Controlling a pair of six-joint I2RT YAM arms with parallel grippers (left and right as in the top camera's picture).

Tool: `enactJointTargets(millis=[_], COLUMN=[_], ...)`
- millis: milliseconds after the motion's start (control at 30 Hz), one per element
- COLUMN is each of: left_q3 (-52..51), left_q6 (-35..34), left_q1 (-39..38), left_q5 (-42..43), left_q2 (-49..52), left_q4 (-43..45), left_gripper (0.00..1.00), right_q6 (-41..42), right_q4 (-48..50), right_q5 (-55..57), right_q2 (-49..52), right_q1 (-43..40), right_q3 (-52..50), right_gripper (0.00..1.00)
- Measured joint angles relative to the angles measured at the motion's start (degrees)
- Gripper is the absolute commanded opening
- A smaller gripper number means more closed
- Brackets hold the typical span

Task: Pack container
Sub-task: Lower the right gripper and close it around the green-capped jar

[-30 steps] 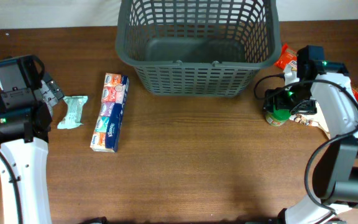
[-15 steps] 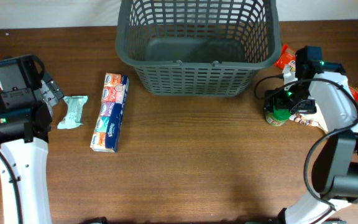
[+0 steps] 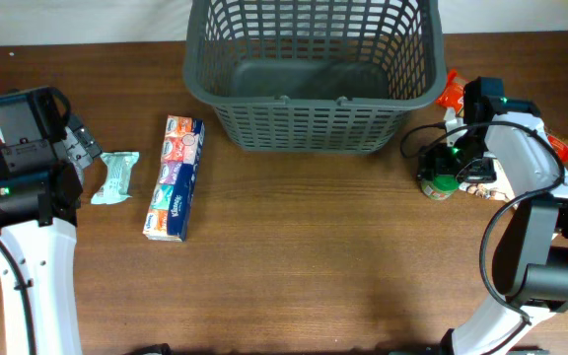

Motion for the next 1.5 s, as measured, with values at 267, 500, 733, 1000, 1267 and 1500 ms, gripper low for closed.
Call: enactJointTargets(millis=[267,500,733,1000,1267,1500], left_q3=[0.0,0.0,0.0,0.0,0.0,0.0], left_q6=[0.0,0.0,0.0,0.0,0.0,0.0], left_q1=[0.0,0.0,0.0,0.0,0.0,0.0], left_q5=[0.0,0.0,0.0,0.0,0.0,0.0], left_q2=[0.0,0.0,0.0,0.0,0.0,0.0], left_q4=[0.0,0.0,0.0,0.0,0.0,0.0], left_gripper=[1.0,1.0,1.0,1.0,1.0,1.0], right_q6=[-0.2,-0.2,-0.2,-0.6,0.2,2.9], right_q4=[0.5,0.9,1.1,1.2,1.1,-2.0], right_q5=[0.0,0.0,0.0,0.4,0.5,1.9], right_q2=[0.0,0.0,0.3,1.7,1.6,1.7], right_q1=[0.0,0.0,0.0,0.0,0.0,-0.8], right_q3=[0.0,0.0,0.0,0.1,0.2,1.4], right_gripper=[0.95,0.96,0.94,0.21,0.04,0.04])
